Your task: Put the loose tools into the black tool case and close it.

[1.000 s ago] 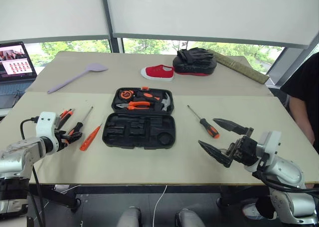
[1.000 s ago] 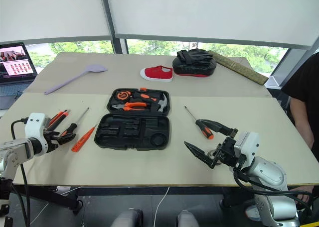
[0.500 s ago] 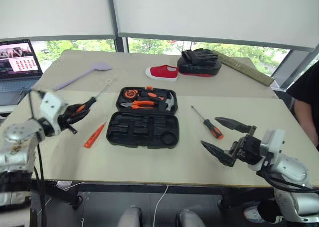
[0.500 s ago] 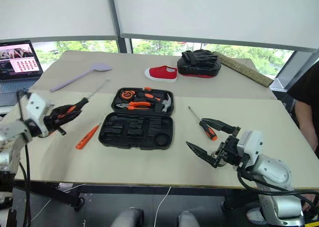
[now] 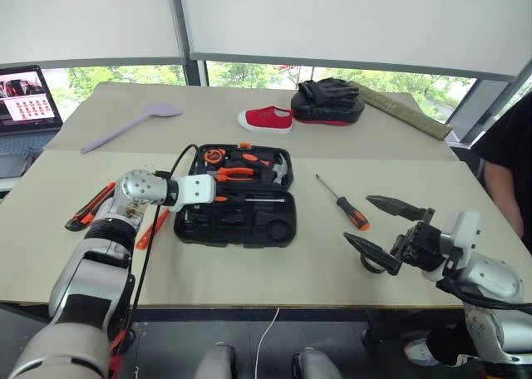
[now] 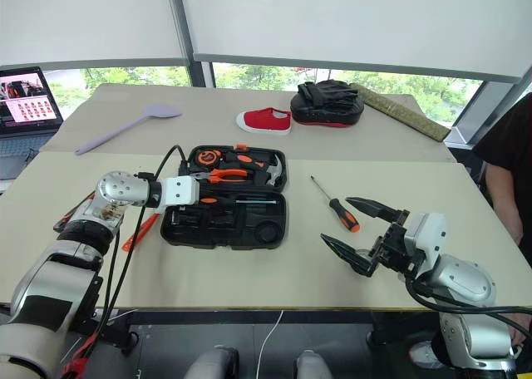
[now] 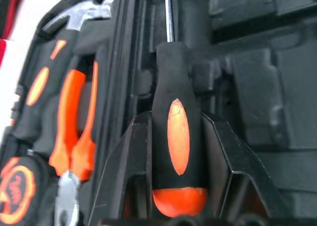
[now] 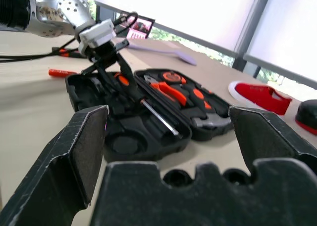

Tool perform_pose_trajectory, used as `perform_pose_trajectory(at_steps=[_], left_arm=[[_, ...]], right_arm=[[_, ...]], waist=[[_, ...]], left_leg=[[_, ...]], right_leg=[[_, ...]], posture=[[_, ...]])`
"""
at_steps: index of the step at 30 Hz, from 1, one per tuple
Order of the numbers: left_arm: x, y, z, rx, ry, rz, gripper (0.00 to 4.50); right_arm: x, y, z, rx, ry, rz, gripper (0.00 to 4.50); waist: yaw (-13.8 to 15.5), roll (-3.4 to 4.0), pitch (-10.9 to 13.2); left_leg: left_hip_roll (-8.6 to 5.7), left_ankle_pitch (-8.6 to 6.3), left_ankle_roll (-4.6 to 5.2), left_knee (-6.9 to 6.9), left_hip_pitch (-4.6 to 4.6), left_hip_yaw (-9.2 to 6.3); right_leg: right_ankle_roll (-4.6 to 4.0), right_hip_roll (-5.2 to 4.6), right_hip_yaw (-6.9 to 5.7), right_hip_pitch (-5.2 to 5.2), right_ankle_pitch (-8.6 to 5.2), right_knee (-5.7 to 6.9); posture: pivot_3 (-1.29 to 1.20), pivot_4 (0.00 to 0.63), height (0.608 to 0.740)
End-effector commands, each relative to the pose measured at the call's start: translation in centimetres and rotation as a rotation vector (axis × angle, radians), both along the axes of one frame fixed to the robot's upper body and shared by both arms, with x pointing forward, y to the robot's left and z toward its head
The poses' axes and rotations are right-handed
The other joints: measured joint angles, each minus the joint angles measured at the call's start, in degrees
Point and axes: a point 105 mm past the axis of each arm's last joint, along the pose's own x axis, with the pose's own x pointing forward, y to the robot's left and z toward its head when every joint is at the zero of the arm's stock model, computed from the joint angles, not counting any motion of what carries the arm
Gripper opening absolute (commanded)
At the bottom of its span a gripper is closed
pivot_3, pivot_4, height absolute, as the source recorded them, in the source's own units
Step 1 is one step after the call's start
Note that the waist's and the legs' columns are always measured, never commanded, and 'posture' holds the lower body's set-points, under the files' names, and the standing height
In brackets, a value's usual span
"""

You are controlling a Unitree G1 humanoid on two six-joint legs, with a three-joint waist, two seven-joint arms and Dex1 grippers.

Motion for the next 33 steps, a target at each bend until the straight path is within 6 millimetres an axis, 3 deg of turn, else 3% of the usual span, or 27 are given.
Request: perform_pose_trajectory(at_steps=[1, 11, 13, 15, 18, 20, 24, 27, 33], left_arm=[[0.4, 0.6, 0.3, 0.030, -0.026, 0.020, 0.92], [0.8, 2.5, -0.3, 0.051, 0.012, 0.116, 0.92], [0.8, 2.6, -0.2, 0.016, 0.019, 0.126, 1.89], [0.8, 2.2, 0.3, -0.012, -0.009, 0.104, 2.50], [1.0, 1.1, 3.2, -0.332, 0.021, 0.104, 3.63], [0.9, 1.2, 4.1, -0.467, 0.077, 0.107, 3.63], [1.2, 1.6, 3.8, -0.539, 0.118, 0.163, 3.63], [1.7, 1.1, 2.6, -0.560, 0.167, 0.225, 2.91], [1.7, -0.1, 0.3, -0.552, 0.225, 0.257, 0.71]], right_arm=[[-0.8, -0.2, 1.4, 0.001, -0.078, -0.026, 4.50], [-0.9, 0.2, 1.3, 0.006, -0.076, -0.037, 4.50], [-0.9, 0.4, 1.3, 0.007, -0.073, -0.033, 4.50], [-1.0, 0.5, 1.3, 0.007, -0.070, -0.029, 4.50], [-1.0, 0.7, 1.3, 0.012, -0.057, -0.023, 4.50], [-1.1, 0.8, 1.3, 0.014, -0.046, -0.020, 4.50], [-1.2, 0.8, 1.1, 0.017, -0.035, -0.022, 4.50], [-1.2, 0.9, 1.1, 0.027, -0.028, -0.029, 4.50], [-1.4, 1.0, 0.8, 0.033, -0.016, -0.035, 4.50]], waist=[[0.0, 0.00, 0.0], [-0.2, 0.00, 0.0], [-0.2, 0.00, 0.0], [-0.3, 0.00, 0.0], [0.0, -0.01, 0.0], [0.3, -0.01, 0.0], [0.2, -0.01, 0.0], [0.3, -0.01, 0.0], [0.3, -0.01, 0.0]], left_leg=[[0.01, 0.00, 0.00, 0.03, 0.00, 0.00], [0.04, 0.00, -0.01, 0.24, 0.03, 0.00], [0.04, 0.00, -0.01, 0.28, 0.03, 0.00], [0.03, 0.00, -0.01, 0.32, 0.03, 0.01], [0.01, 0.00, -0.01, 0.36, 0.02, 0.01], [0.01, 0.00, 0.00, 0.43, -0.01, 0.01], [-0.01, 0.00, 0.00, 0.49, -0.01, 0.01], [-0.01, 0.00, 0.00, 0.49, -0.01, 0.00], [-0.02, 0.00, 0.00, 0.53, -0.01, 0.00]], right_leg=[[0.01, 0.00, 0.00, 0.02, 0.00, 0.01], [0.10, 0.02, 0.02, 0.04, 0.03, 0.12], [0.09, 0.02, 0.03, 0.04, 0.03, 0.18], [0.09, 0.02, 0.05, -0.01, 0.02, 0.33], [0.08, -0.01, 0.05, -0.01, 0.01, 0.40], [0.06, -0.02, 0.02, 0.00, 0.02, 0.41], [0.08, -0.04, 0.02, 0.02, 0.02, 0.42], [0.08, -0.04, 0.02, 0.02, 0.02, 0.47], [0.09, -0.04, 0.03, 0.03, 0.02, 0.48]], posture=[[0.00, 0.150, 0.740], [0.00, 0.150, 0.740], [0.00, 0.150, 0.740], [0.00, 0.150, 0.740], [0.00, 0.150, 0.740], [0.00, 0.150, 0.740], [0.00, 0.150, 0.740], [0.00, 0.150, 0.740], [0.00, 0.150, 0.740]])
